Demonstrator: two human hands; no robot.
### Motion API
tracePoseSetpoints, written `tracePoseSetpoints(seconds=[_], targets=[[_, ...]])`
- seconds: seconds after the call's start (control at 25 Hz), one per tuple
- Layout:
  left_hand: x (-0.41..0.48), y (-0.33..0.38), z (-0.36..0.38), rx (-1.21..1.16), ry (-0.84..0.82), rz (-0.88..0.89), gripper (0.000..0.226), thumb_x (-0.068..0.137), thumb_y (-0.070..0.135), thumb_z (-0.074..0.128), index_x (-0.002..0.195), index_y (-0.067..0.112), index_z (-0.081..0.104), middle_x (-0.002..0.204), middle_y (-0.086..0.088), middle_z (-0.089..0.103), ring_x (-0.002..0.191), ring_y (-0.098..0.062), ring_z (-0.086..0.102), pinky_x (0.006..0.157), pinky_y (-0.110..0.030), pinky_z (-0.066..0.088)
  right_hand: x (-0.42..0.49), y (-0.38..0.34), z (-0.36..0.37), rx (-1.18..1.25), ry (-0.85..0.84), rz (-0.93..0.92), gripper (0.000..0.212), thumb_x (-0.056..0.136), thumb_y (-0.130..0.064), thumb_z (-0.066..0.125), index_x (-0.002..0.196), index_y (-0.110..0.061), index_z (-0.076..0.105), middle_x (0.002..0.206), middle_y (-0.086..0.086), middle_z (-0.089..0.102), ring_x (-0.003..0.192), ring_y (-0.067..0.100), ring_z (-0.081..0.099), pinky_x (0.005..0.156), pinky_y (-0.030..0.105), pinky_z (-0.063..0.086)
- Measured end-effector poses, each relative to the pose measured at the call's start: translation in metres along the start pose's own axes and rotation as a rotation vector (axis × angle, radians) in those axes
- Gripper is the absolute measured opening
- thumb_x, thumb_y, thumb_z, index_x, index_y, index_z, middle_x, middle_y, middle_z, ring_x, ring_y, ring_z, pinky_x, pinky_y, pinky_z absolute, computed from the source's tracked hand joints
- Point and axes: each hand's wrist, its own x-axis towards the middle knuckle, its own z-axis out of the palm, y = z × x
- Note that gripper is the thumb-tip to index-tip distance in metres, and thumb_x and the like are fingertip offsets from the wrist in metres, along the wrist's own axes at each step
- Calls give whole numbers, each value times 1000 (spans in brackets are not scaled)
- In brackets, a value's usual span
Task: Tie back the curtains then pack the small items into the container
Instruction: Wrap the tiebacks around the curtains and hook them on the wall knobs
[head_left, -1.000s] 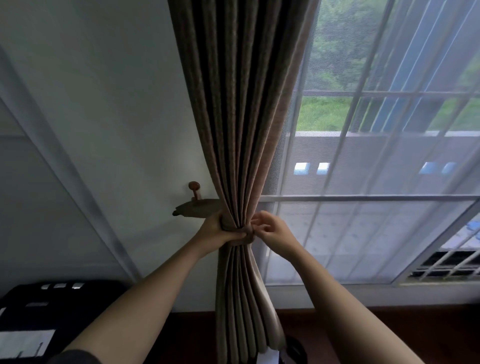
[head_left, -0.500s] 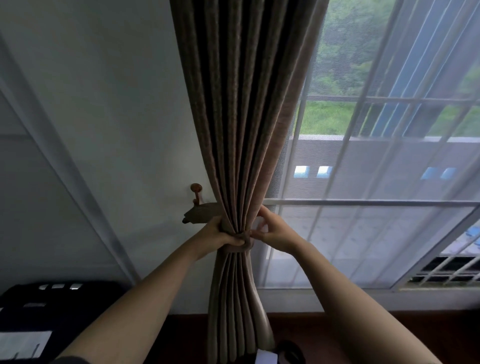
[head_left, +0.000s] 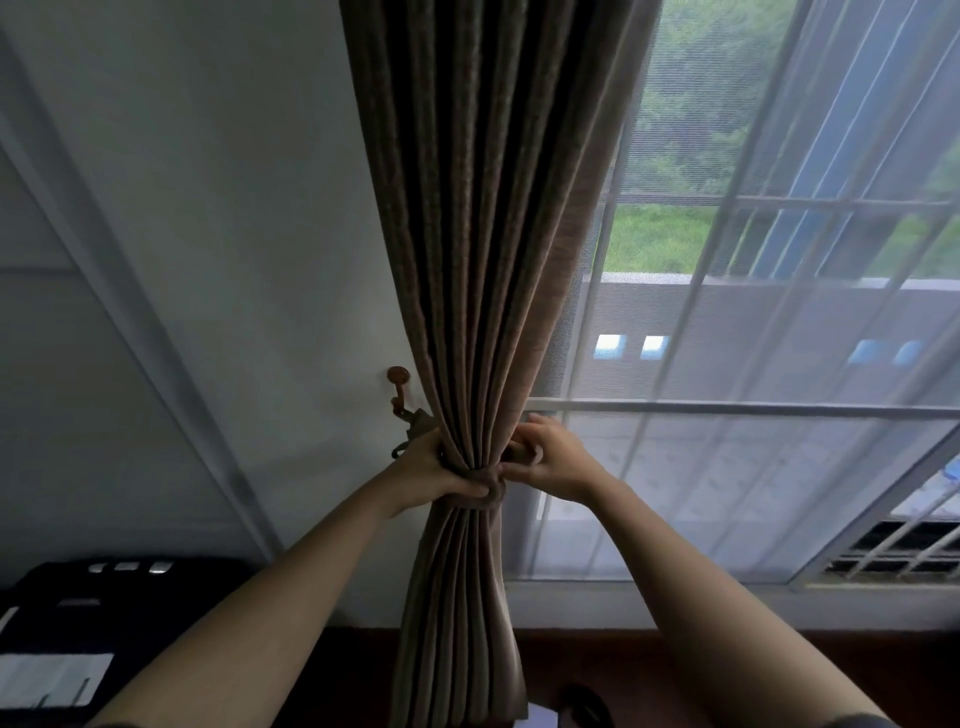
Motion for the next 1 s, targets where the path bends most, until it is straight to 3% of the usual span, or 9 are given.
tracePoseSetpoints(seconds=[0.12, 0.2, 0.28, 0.4, 0.56, 0.64, 0.72, 0.88, 1.0], targets=[[-5, 2, 0, -37, 13, -29, 61, 62, 20, 84, 119, 23, 62, 112, 4, 67, 108, -12, 61, 96, -36, 51, 0, -3, -1, -200, 25, 73, 48, 64, -73, 49, 67, -27, 63, 73, -10, 48, 87, 15, 45, 75, 33, 28], [-8, 0, 3, -47, 48, -37, 62, 64, 23, 84, 121, 25, 60, 115, 4, 66, 110, -11, 60, 97, -36, 50, -2, -4, 3, -147, 46, 67, 43, 74, -62, 59, 52, -26, 54, 68, -9, 46, 84, 16, 46, 76, 34, 30], [-9, -3, 6, -70, 85, -40, 64, 63, 25, 84, 122, 24, 59, 116, 6, 65, 111, -11, 59, 99, -36, 49, -7, -5, 8, -18, 85, 12, 39, 79, -45, 66, 51, -18, 58, 66, -3, 49, 76, 18, 50, 72, 33, 36], [-12, -2, 11, -77, 122, -47, 62, 66, 22, 83, 123, 20, 59, 114, 8, 64, 112, -12, 58, 99, -34, 48, -12, -8, 10, 163, 62, 22, 28, 81, -33, 66, 66, -9, 62, 60, 2, 63, 56, 13, 57, 58, 26, 40], [-18, 3, 9, -120, 33, -24, 48, 73, 18, 73, 119, 21, 60, 113, 6, 65, 110, -10, 58, 97, -33, 49, -16, -9, 10, 150, 47, 154, 34, 79, -42, 66, 104, -21, 58, 86, 1, 68, 77, 17, 61, 66, 30, 46], [-22, 5, 1, -350, -66, 7, 34, 77, 8, 57, 107, 20, 67, 106, 5, 68, 105, -10, 61, 88, -28, 51, -16, -8, 8, 186, 31, 164, 33, 78, -39, 67, 104, -20, 60, 91, 1, 68, 85, 19, 62, 74, 35, 51], [-22, 13, -6, -598, -5, -71, 25, 89, 9, 47, 95, 17, 70, 96, 1, 70, 99, -16, 62, 81, -27, 49, -14, -6, 5, 220, 21, 193, 31, 77, -35, 68, 101, -18, 59, 93, 1, 67, 87, 19, 61, 78, 38, 51], [0, 32, -18, -280, 156, -293, 21, 88, 18, 56, 106, 10, 63, 99, -7, 66, 86, -13, 62, 67, -24, 44, -7, -8, 1, 314, 48, 232, 35, 73, -24, 73, 100, -10, 56, 95, 6, 65, 89, 24, 61, 79, 41, 52], [9, 44, -19, -121, 149, -306, 17, 90, 10, 53, 98, 4, 67, 92, -12, 65, 81, -16, 59, 75, -29, 55, -3, -13, -3, 305, 91, 237, 38, 71, -18, 74, 103, -7, 56, 98, 8, 64, 90, 24, 59, 74, 33, 48]])
